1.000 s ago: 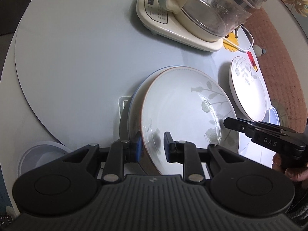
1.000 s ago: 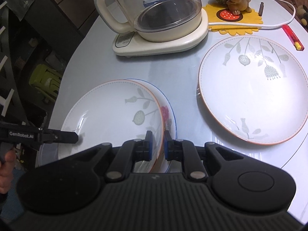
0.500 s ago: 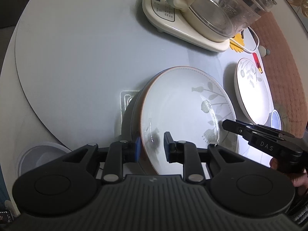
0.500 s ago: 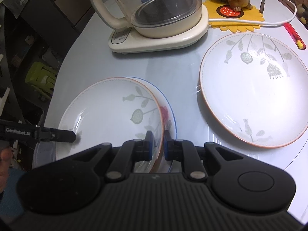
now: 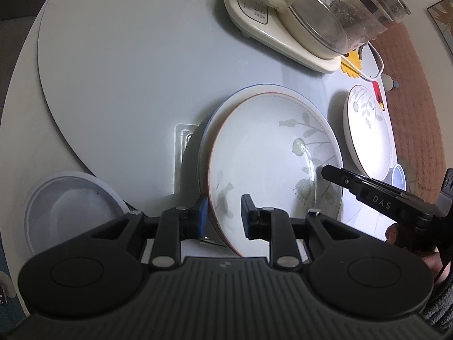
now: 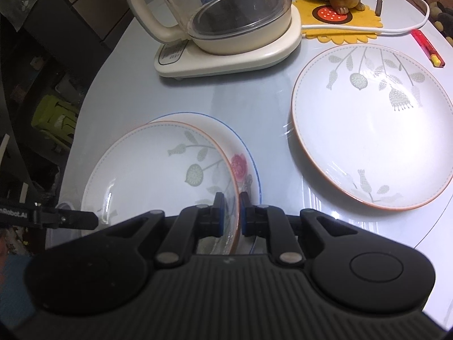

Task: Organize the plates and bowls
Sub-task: 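Lower the leaf-pattern plate onto the rose plate and open both grippers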

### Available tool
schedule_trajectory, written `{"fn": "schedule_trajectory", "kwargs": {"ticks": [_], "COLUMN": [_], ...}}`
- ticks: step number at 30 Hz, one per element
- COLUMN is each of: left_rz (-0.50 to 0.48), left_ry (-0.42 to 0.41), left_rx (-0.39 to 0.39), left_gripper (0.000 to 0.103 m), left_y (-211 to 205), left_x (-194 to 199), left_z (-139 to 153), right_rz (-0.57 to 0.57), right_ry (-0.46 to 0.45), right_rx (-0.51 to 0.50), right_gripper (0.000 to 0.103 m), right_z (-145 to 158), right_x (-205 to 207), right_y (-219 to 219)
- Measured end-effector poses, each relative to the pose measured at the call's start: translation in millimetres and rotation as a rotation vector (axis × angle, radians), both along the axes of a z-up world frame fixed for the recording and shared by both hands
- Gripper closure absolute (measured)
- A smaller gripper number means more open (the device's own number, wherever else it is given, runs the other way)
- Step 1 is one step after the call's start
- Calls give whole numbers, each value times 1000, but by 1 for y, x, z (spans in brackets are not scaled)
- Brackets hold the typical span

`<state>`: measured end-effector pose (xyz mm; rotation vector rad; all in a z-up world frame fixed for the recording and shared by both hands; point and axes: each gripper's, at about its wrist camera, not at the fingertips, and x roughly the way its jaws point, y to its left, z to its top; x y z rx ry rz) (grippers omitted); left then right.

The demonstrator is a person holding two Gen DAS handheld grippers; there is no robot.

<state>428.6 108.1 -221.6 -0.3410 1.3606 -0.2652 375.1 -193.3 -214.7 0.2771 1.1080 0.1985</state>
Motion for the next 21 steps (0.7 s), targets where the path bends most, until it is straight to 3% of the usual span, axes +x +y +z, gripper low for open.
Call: {"fn": "schedule_trajectory", "kwargs": {"ticks": [12, 21], "left_rz": [47, 114], "left_ry": [-87, -216], "left_rx": [7, 49], "left_gripper": [76, 76], "left_y": [-9, -20], "left_x": [-21, -55], "left_z": [26, 77], "right_rz": [-8, -13], "right_ry": [-36, -152], "right_rx": [-53, -95], "right_gripper": [90, 89], "right_z": [12, 53], "right_x": [-5, -22], "right_y": [1, -8]}}
